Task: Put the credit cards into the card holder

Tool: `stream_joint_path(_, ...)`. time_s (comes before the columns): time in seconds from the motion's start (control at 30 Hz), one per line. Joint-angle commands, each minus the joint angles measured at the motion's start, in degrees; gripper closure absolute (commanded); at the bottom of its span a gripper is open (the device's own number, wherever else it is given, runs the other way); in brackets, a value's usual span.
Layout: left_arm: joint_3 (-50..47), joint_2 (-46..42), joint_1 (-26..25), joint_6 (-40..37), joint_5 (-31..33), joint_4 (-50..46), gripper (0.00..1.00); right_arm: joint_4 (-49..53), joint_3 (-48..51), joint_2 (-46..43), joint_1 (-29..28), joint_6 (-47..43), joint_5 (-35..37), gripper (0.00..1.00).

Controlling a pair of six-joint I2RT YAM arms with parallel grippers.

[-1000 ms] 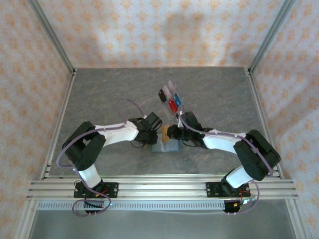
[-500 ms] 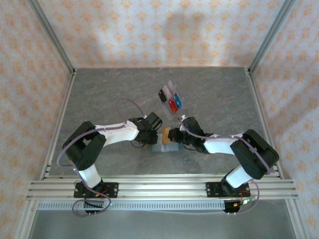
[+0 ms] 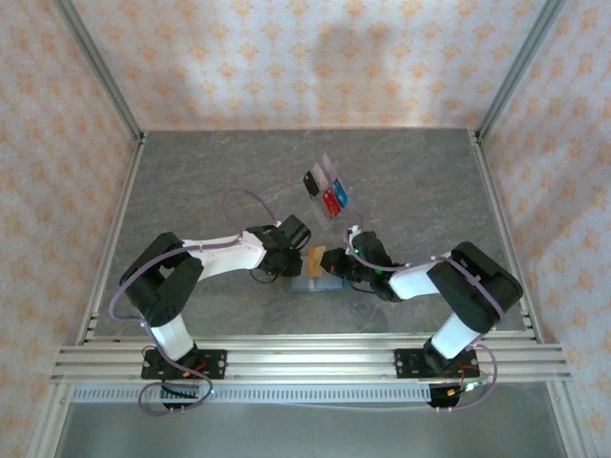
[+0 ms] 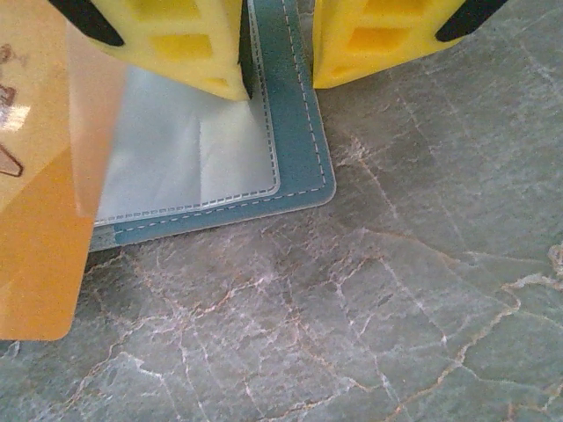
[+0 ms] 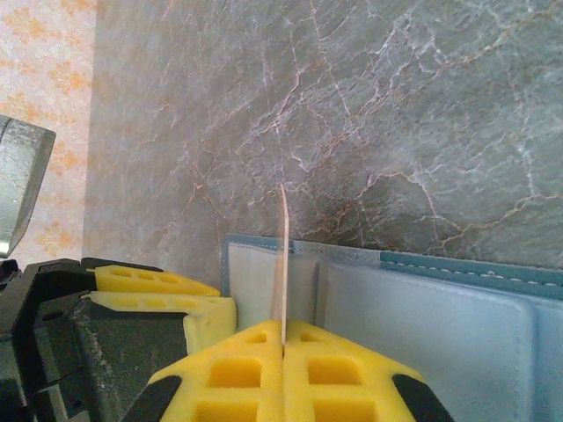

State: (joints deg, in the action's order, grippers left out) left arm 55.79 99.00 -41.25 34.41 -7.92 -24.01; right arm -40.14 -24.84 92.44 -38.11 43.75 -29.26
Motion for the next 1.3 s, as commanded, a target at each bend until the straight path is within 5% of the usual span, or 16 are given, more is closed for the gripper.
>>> stream_joint_path(0.0,-1.29,3.83,-1.2,-0.22,-2.55,-0.25,0.76,-5.42,1.54,1.28,-0.38,2.02,-1.22,1.0)
stream_joint_path(1.27,-1.09,4.62,-1.2,-0.22,-2.37,-0.13,0.76,10.26,0.19,2.45,-2.15,-1.75,-6.1,1.0)
